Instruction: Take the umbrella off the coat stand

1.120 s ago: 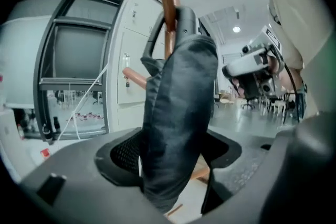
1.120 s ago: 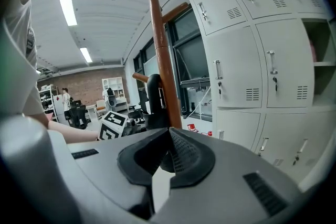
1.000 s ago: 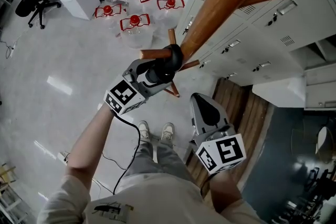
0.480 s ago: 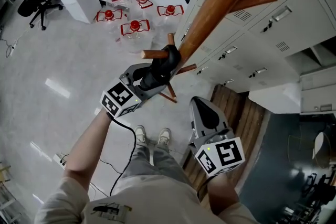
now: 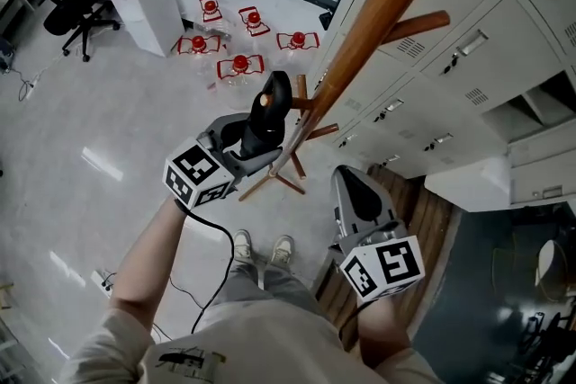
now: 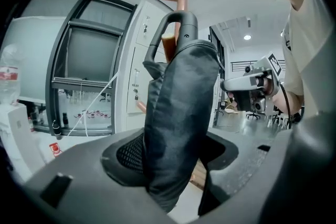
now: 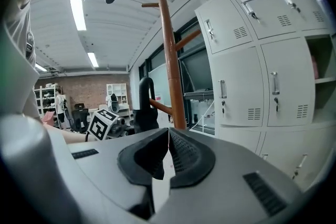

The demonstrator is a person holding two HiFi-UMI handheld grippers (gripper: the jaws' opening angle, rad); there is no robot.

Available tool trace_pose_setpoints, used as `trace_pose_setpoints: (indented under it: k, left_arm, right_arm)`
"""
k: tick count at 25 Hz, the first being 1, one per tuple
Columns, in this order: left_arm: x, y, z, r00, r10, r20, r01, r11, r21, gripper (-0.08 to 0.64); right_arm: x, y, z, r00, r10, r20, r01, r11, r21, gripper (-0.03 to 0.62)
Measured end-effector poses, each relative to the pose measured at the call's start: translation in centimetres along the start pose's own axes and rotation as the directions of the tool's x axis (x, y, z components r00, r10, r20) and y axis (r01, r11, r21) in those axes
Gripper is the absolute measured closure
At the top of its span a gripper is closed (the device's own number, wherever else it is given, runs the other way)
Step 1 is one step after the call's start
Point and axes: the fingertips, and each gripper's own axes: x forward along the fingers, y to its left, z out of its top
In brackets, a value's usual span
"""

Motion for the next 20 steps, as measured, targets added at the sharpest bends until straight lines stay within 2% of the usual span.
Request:
trace_pose_setpoints:
  k: [11,16,20]
  left_arm:
    - [-7.7,-0.7,6.5,0.994,0.109,0.030,-0.109,0.994,0.025,0.273]
    - [-11.5,-1.0,10.4,0.978,0.183,0.102,-0.184,0.983,0.003,0.273]
    - [-14.4,-2.3,13.5,0.972,0.193,0.133,-0.200,0.979,0.042,0.273]
  right_arm:
    - [-1.3,1.3,7.5,0.989,0.010,0.146,0.000,0.998,-0.068,0.584]
    - [-2.5,2.5,11.5,0.973,0.050,0.226,-0.026,0.994,-0.109,0.584]
    - [-3.9,3.8,15.0,0.952,0.083,0.294,-0.040,0.988,-0.150,0.584]
